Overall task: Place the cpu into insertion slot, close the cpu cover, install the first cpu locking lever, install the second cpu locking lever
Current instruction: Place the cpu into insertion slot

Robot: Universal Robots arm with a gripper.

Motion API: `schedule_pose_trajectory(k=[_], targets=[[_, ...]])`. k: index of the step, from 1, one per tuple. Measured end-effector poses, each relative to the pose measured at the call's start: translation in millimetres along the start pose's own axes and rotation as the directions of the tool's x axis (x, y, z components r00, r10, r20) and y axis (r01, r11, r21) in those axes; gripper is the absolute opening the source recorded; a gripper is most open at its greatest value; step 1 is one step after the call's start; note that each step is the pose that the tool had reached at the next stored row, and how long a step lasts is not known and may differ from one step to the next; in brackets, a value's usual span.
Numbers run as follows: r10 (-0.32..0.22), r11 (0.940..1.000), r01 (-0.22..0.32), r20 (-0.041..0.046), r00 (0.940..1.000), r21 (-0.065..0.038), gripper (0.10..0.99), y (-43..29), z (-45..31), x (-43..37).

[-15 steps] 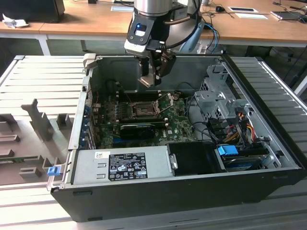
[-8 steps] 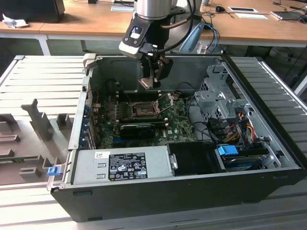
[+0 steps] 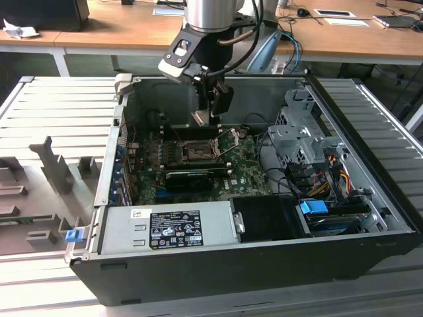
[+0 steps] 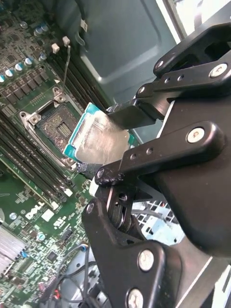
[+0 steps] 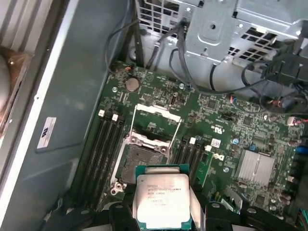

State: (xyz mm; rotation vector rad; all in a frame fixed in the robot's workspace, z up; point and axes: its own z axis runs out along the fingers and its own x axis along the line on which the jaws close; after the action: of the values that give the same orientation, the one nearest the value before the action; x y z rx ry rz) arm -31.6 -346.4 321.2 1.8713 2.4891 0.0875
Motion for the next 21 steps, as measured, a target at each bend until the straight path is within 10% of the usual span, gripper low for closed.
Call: schedule_pose_trajectory(k=[21], targets=[[0.052, 0.9987, -0.052, 0.003, 0.9987, 0.001, 0.525, -1.3, 21.2, -0.3]])
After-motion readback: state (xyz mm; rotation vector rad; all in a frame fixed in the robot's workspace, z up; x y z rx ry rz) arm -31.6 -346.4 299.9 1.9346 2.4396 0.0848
